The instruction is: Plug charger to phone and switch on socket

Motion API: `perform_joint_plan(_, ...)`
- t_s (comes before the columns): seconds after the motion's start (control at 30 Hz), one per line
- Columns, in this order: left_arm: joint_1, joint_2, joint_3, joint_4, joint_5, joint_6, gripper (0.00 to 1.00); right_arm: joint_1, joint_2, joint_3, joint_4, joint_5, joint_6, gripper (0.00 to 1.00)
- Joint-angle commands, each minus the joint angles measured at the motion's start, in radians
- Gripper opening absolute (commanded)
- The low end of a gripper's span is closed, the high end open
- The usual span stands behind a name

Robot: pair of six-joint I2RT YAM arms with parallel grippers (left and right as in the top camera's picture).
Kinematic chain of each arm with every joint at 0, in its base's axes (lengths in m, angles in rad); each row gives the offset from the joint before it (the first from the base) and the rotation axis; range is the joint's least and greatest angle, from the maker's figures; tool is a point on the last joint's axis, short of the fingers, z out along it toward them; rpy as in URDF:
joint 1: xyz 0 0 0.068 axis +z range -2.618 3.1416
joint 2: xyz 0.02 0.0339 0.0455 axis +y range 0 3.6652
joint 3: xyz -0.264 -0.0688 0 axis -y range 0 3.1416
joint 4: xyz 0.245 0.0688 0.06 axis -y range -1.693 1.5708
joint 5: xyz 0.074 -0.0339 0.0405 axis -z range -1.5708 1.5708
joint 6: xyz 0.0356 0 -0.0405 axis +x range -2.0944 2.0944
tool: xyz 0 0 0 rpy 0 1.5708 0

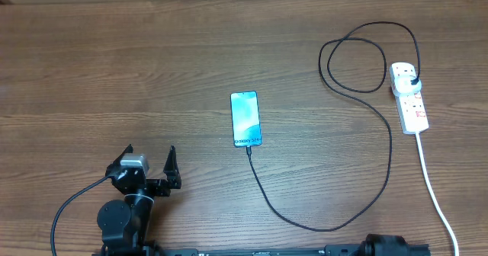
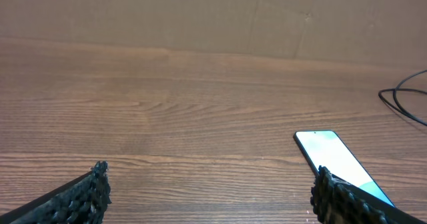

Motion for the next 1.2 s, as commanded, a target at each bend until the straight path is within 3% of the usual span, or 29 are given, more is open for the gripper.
perform_joint_plan(0.0,0.005,-0.006,-0.001,-0.006,-0.01,0.015,1.0,0.0,0.0,-0.024,0.015,0.0,-0.005,1.0)
perform_joint_plan(0.17,0.005,-0.006,0.0,-0.005,-0.01,0.015,1.0,-0.003,0.0,-0.13,0.077,0.034,-0.005,1.0)
perform_joint_plan(0.43,0.005,-0.006,-0.001,-0.005,-0.01,0.015,1.0,-0.003,0.0,-0.443,-0.011,0.113,-0.005,1.0)
perform_joint_plan(0.9,0.005,-0.006,0.0,-0.006,-0.01,0.015,1.0,-0.003,0.001,-1.165,0.382,0.176,-0.005,1.0)
perform_joint_plan(1.17,0.005,-0.006,0.0,-0.005,-0.01,0.015,1.0,-0.003,0.001,-1.389,0.5,0.238,-0.005,1.0)
